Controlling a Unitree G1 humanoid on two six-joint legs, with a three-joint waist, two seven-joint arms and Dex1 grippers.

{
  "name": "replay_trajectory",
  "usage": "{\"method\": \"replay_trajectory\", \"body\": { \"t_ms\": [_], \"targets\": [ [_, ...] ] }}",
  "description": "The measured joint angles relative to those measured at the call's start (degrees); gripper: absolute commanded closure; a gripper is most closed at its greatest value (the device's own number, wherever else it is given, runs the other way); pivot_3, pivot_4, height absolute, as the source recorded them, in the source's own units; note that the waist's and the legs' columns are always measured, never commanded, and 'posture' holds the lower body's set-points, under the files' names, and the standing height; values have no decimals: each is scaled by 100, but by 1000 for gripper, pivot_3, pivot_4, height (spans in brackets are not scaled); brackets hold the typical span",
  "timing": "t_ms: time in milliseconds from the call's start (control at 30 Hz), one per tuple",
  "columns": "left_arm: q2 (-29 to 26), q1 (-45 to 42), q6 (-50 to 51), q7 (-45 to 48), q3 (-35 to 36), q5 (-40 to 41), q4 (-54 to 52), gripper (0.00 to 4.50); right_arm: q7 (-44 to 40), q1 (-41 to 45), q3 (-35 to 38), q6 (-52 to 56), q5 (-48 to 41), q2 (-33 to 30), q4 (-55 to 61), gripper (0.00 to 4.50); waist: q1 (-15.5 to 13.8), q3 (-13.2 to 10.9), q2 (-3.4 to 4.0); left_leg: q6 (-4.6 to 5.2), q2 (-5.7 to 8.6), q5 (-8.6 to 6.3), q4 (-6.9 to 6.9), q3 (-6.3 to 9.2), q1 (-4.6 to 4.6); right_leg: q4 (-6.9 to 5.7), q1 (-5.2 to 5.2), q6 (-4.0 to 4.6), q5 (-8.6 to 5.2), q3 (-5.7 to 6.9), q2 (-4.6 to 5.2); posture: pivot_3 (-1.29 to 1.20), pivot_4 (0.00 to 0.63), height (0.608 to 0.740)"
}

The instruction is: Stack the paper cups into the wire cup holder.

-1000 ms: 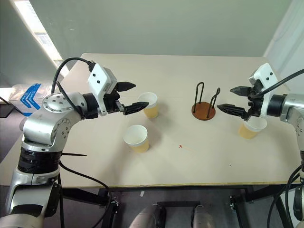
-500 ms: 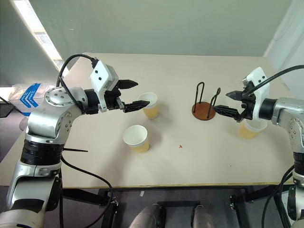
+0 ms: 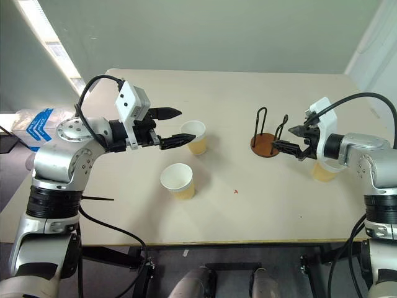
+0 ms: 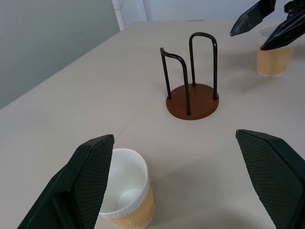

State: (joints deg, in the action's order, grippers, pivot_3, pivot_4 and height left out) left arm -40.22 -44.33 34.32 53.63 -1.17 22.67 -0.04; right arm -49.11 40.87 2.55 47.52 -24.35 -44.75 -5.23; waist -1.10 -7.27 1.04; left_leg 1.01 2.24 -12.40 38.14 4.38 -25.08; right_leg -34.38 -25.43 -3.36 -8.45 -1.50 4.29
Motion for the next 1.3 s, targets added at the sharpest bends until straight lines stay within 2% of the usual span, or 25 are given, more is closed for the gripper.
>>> {"method": "replay_trajectory", "body": {
  "t_ms": [500,733,833,1167,1200,1300],
  "targets": [
    [10,8,-2,-27,0,-32,-45,0,50,921,-368,-868,782,732,-1706,21,7,0,0,-4,-1,-2,0,2,-1,-28,-15,8,-3,0,0,0,150,740],
    [7,14,-2,-27,0,-47,-106,0,32,1039,-373,-1010,914,967,-2063,21,10,0,0,-12,-2,-6,-1,3,-3,-42,-24,18,-9,1,0,0,150,740],
    [0,15,-2,-26,0,-52,-113,0,31,1040,-373,-1028,962,1064,-2127,592,12,0,1,-13,-2,-6,-1,3,-3,-47,-27,19,-10,1,0,0,150,740],
    [-8,15,-2,16,-5,-66,-113,0,46,926,-255,-774,838,1149,-1735,4240,11,0,1,-16,-2,-5,-2,4,-3,-51,-28,24,-13,2,0,0,150,740],
    [-6,15,-2,32,-5,-64,-112,0,60,853,-214,-691,795,1149,-1550,4485,10,0,1,-16,-2,-5,-3,4,-4,-51,-28,25,-13,2,0,0,150,740],
    [-2,15,-1,132,-18,-54,-113,0,88,651,-96,-426,640,1145,-1074,4485,11,0,1,-17,-1,-5,-3,3,-4,-49,-27,25,-13,2,0,0,150,740]
  ]
}}
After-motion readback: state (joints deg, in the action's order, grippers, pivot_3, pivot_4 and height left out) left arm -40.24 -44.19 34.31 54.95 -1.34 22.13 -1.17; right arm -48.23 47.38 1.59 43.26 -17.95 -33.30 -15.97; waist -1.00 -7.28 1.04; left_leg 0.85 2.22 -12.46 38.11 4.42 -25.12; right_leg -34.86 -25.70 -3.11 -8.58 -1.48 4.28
